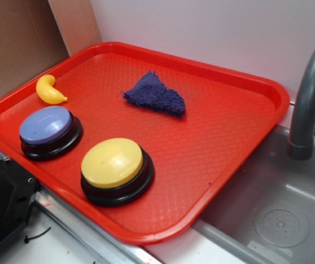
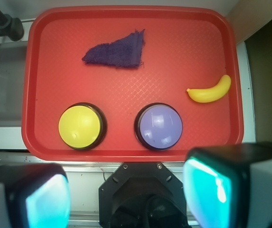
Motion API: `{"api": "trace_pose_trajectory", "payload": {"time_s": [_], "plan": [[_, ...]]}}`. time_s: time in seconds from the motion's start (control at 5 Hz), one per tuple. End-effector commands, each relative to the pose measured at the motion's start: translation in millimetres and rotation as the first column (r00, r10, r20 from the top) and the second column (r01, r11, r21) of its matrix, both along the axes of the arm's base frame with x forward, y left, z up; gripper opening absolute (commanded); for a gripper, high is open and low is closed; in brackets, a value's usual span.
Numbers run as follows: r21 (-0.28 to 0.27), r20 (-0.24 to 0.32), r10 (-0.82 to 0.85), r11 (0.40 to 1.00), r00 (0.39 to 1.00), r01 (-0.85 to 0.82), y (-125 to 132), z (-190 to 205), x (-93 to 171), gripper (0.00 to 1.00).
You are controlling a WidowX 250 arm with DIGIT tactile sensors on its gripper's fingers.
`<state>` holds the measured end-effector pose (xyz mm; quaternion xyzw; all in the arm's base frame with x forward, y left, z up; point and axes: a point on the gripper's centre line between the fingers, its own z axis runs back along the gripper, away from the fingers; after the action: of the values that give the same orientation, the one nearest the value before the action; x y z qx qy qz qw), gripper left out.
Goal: Push the purple button.
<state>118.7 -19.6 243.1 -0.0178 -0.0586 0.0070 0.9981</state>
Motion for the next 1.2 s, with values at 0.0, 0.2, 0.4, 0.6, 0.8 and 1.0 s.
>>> {"api": "trace_pose_trajectory", "payload": {"time_s": [0.0,0.2,0.4,0.6,0.8,1.0], "plan": [[0.0,0.0,0.0,1.0,1.0,0.0,0.0,0.0,0.0,1.0],[0.028,-0.094,0.18,0.984,0.979,-0.178,42.9,-50.0,24.7,1.0],[0.034,-0.114,0.293,0.956,0.949,-0.291,53.4,-92.3,40.5,1.0],[0.03,-0.12,0.388,0.922,0.914,-0.387,60.4,-116.9,49.4,1.0],[0.017,-0.086,0.511,0.859,0.855,-0.512,66.9,-137.6,49.1,1.0],[0.022,-0.052,0.56,0.828,0.827,-0.56,65.5,-149.9,42.6,1.0]]}}
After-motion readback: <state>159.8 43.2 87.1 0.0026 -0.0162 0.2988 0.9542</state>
